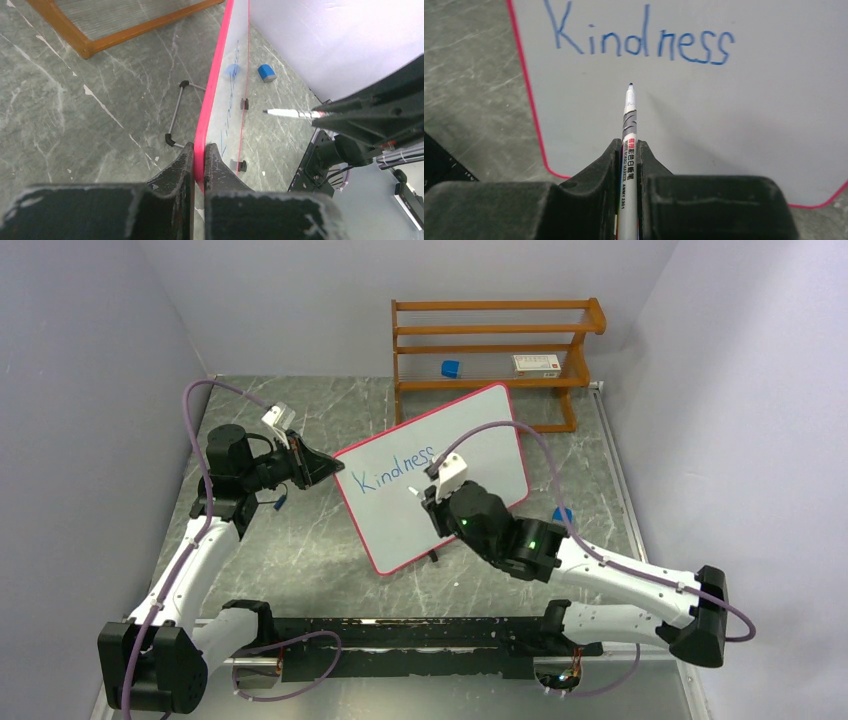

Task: Write a sentence on the whiteboard

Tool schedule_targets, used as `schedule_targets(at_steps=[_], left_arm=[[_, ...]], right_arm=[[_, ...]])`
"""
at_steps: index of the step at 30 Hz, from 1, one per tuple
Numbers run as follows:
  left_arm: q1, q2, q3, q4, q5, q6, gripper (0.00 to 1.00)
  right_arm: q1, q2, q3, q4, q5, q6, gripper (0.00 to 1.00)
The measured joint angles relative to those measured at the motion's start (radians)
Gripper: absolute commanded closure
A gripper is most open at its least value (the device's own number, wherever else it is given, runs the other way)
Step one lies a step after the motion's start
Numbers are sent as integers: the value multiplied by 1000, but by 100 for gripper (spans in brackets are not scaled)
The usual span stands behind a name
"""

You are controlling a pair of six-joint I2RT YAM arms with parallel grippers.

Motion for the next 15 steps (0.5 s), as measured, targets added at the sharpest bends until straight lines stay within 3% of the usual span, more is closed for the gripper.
schedule_targets(at_steps=[4,15], left_arm=[[0,0,0,0,0,0,95],[-1,-5,0,-5,0,0,95]], right_arm=[[90,30,0,16,61,1,100],[176,147,33,41,143,5,100]])
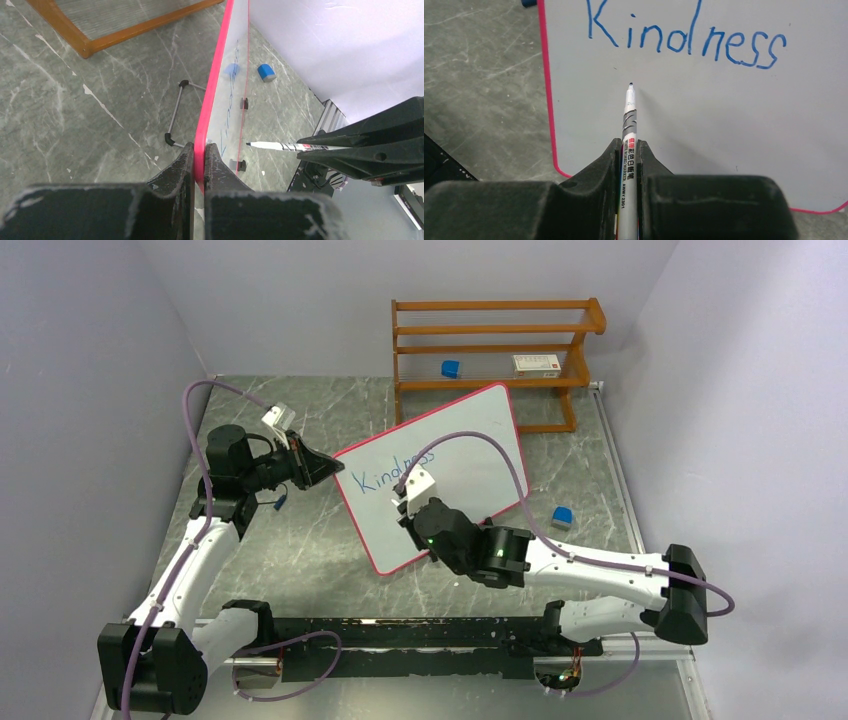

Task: Write a sentence on the whiteboard

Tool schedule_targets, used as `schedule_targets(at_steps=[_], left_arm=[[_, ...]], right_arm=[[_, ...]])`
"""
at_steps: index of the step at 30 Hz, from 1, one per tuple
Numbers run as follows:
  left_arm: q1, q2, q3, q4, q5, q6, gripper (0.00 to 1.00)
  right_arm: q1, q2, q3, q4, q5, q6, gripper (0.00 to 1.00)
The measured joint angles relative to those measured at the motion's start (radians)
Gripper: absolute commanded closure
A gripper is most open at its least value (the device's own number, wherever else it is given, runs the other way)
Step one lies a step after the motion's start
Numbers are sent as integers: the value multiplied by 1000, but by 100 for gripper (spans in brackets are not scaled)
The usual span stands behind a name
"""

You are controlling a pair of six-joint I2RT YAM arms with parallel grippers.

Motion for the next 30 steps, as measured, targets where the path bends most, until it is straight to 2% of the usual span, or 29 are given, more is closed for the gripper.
schedule_targets(at_steps=[30], left_arm=[[0,0,-1,0,0,0,95]], right_arm=[[23,142,82,4,61,6,100]])
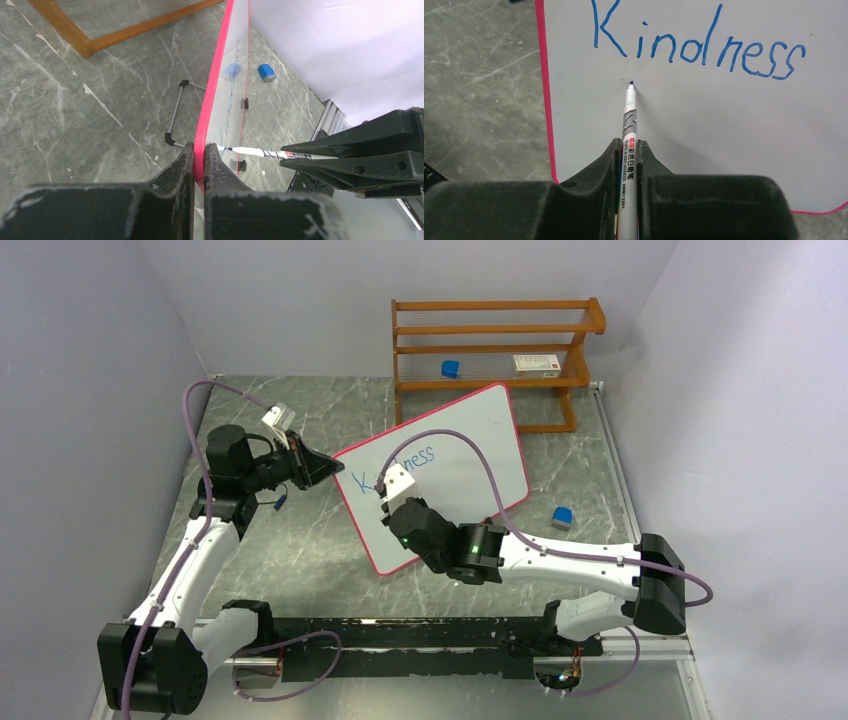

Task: Write a sentence on the whiteboard

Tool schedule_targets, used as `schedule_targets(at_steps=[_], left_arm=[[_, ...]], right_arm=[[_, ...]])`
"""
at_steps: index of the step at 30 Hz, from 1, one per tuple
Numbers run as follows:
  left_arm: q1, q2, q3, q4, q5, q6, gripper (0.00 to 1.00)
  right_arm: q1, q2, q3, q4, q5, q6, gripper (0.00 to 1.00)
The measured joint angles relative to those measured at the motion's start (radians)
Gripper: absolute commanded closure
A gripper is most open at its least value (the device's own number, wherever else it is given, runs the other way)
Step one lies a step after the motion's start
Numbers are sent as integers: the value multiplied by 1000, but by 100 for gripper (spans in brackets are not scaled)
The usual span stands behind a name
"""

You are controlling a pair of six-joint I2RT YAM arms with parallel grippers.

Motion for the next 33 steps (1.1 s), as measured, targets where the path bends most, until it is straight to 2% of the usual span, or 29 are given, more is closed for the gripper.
schedule_targets(at_steps=[33], left_arm=[[0,-1,-2,0,0,0,95]], right_arm=[[5,14,20,-153,-29,61,100]])
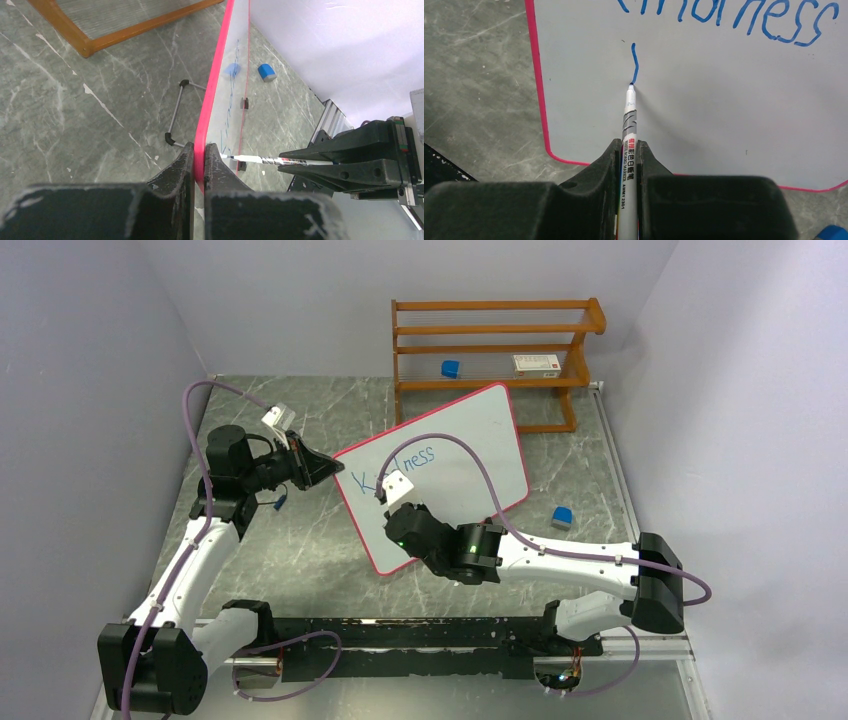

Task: Write a sentence on the whiteboard

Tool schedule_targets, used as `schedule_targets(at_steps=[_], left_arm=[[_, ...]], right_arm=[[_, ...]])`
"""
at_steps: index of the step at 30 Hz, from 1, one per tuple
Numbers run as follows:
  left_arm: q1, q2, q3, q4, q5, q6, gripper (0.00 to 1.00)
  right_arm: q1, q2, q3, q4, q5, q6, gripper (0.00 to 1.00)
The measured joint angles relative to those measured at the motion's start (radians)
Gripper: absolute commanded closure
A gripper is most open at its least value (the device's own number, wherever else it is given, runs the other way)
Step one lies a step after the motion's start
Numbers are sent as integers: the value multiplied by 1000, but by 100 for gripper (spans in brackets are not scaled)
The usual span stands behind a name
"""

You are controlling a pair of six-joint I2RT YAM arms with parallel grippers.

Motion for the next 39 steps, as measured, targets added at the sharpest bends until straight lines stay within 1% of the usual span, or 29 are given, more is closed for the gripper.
schedule_targets(at_steps=[21,39], left_arm=[[0,0,0,0,0,0,95],[0,0,0,0,0,0,95]], right_arm=[[-2,-7,0,61,41,-5,100],[-14,-8,0,39,59,8,100]])
